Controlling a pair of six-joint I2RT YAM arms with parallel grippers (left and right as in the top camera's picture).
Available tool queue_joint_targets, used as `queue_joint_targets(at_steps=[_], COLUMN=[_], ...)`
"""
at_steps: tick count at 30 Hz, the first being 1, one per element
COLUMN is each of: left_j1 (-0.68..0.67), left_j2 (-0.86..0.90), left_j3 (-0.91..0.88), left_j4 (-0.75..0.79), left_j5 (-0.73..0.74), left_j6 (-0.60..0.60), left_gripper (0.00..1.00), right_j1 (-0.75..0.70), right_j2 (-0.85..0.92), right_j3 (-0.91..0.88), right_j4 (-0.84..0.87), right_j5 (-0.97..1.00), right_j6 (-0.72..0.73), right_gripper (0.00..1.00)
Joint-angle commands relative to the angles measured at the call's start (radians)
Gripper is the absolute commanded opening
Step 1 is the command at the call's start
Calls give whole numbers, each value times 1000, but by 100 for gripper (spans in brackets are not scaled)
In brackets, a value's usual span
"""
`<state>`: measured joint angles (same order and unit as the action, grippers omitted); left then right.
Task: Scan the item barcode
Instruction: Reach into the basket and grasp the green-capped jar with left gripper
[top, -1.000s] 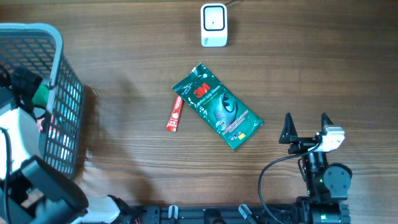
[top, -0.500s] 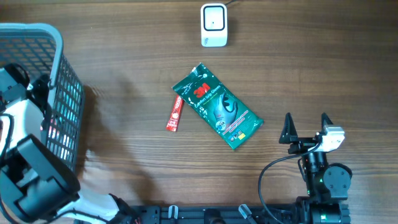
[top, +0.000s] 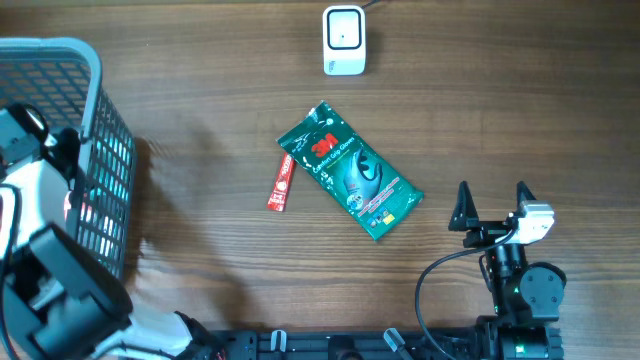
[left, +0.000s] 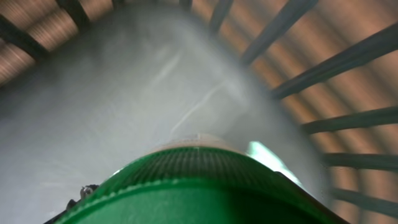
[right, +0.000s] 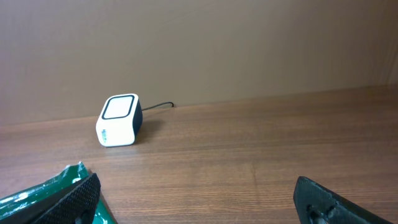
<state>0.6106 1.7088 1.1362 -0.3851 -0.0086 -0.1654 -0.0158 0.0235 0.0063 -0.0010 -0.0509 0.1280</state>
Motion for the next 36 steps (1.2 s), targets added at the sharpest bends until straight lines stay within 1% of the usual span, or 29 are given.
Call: queue_joint_targets(at_steps=[1, 5, 7, 10, 12, 13, 14, 15, 17, 18, 19, 20, 21, 22, 24, 28, 31, 32, 34, 36], left_j1=[-2, -2, -2, -12, -37, -61, -84, -105, -124, -124, -124, -124, -124, -124, -123, -107, -48, -24, 16, 58], left_j2=[-182, -368, -461, -608, -698, -735, -761, -782, -794, -793, -785, -768, -751, -727, -665, -517, -389, -344, -272, -201], left_j3=[111, 207, 233, 242, 242, 242, 242, 242, 242, 242, 242, 242, 242, 242, 242, 242, 242, 242, 242, 242], left_j4=[-35, -109, -119, -122, -136, -149, -160, -175, -204, -219, -237, -259, -275, -291, -297, -286, -325, -330, -315, -285], left_j5=[11, 25, 76, 245, 399, 440, 436, 397, 253, 183, 94, -13, -80, -144, -204, -214, -209, -202, -194, -192], left_j6=[4, -59, -87, -141, -158, -158, -158, -159, -197, -216, -244, -293, -332, -390, -483, -608, -822, -865, -871, -851], left_gripper=[67, 68, 69, 69, 68, 67, 67, 68, 70, 72, 77, 93, 100, 100, 100, 100, 100, 100, 100, 100], right_j1=[5, 5, 5, 5, 5, 5, 5, 5, 5, 5, 5, 5, 5, 5, 5, 5, 5, 5, 5, 5], right_j2=[0, 0, 0, 0, 0, 0, 0, 0, 0, 0, 0, 0, 0, 0, 0, 0, 0, 0, 0, 0], right_j3=[-1, -1, -1, -1, -1, -1, -1, -1, -1, -1, -1, -1, -1, -1, -1, -1, -1, -1, -1, -1], right_j4=[2, 2, 2, 2, 2, 2, 2, 2, 2, 2, 2, 2, 2, 2, 2, 2, 2, 2, 2, 2], right_j5=[5, 5, 5, 5, 5, 5, 5, 5, 5, 5, 5, 5, 5, 5, 5, 5, 5, 5, 5, 5], right_j6=[5, 5, 5, 5, 5, 5, 5, 5, 5, 5, 5, 5, 5, 5, 5, 4, 4, 5, 5, 5], right_gripper=[100, 100, 100, 100, 100, 99, 100, 100, 100, 100, 99, 100, 100, 100, 100, 100, 100, 100, 100, 100])
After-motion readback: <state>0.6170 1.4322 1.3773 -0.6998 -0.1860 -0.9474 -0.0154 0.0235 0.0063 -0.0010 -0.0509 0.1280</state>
